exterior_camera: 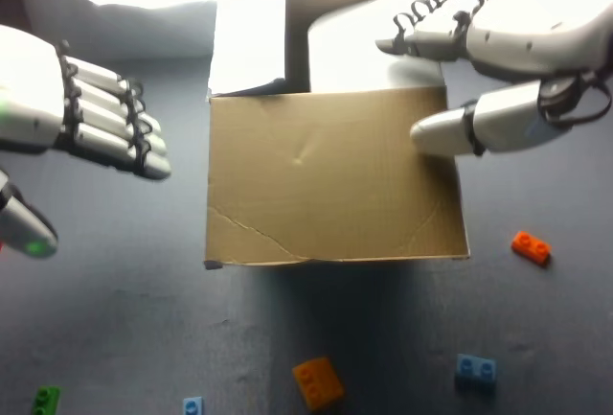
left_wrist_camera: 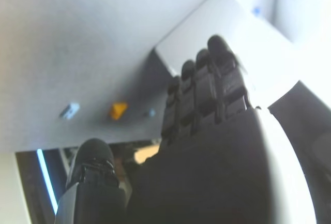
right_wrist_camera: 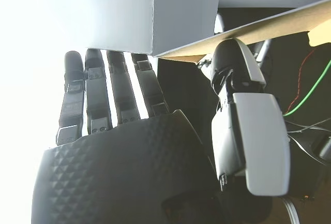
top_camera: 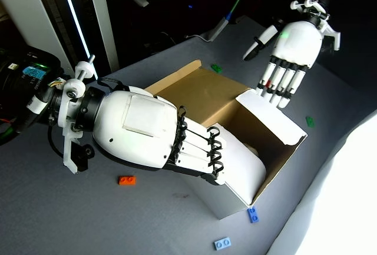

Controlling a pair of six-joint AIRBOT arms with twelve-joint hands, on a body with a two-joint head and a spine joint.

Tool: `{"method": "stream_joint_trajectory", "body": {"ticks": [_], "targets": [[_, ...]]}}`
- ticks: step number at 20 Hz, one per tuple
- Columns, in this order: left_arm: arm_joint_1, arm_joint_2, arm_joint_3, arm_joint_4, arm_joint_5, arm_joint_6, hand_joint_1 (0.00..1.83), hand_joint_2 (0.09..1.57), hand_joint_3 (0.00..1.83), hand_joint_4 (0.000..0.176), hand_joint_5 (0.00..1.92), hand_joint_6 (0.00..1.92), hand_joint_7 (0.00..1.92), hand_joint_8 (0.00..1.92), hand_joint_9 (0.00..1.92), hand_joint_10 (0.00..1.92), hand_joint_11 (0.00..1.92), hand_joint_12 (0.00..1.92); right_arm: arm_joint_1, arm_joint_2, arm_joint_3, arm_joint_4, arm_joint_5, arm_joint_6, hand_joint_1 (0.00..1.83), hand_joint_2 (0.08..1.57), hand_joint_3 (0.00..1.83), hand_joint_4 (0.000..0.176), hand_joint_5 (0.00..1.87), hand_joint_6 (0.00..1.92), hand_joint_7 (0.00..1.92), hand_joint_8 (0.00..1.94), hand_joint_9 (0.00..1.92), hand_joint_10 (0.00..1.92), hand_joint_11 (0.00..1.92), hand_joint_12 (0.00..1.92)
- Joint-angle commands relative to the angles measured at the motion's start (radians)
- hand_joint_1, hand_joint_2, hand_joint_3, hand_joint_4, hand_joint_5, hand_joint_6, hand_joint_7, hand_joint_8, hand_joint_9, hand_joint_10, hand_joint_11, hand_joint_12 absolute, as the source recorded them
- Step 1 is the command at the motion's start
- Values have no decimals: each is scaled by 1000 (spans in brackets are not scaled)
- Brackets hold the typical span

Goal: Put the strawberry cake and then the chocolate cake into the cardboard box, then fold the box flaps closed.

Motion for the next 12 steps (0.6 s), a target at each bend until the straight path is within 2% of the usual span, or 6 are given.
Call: {"method": "stream_joint_trajectory", "body": {"ticks": [1, 5, 8, 9, 10, 12], "targets": [[6, 18, -11, -90, -16, 12, 0, 1164, 3, 13, 128, 4, 169, 2, 167, 5, 0, 681, 34, 18, 2, 3, 108, 10, 0, 1192, 0, 0, 148, 7, 214, 5, 222, 8, 0, 533], [32, 36, -55, -113, -29, 13, 0, 1164, 2, 10, 126, 1, 160, 2, 154, 2, 0, 654, 87, 29, 3, 3, 99, 23, 0, 1202, 3, 0, 145, 3, 212, 2, 229, 9, 0, 542], [44, 50, -97, -130, -29, 13, 0, 1157, 0, 12, 136, 1, 177, 1, 176, 5, 0, 720, 89, 46, 3, 23, 71, 55, 0, 1198, 0, 0, 149, 3, 210, 3, 235, 7, 0, 575], [51, 56, -118, -142, -29, 13, 0, 1156, 0, 18, 126, 2, 176, 0, 177, 4, 0, 690, 84, 60, 3, 71, 58, 54, 0, 1197, 0, 0, 157, 6, 209, 2, 235, 7, 0, 586], [61, 61, -141, -152, -29, 13, 0, 1159, 0, 14, 122, 1, 170, 0, 174, 2, 0, 668, 63, 88, 3, 167, 61, 52, 0, 1199, 0, 0, 152, 3, 202, 0, 230, 4, 0, 589], [78, 71, -173, -164, -25, 13, 0, 1165, 1, 10, 129, 3, 171, 2, 171, 2, 0, 676, 20, 117, 1, 233, 112, 51, 0, 1196, 0, 0, 130, 2, 184, 1, 215, 3, 0, 553]]}}
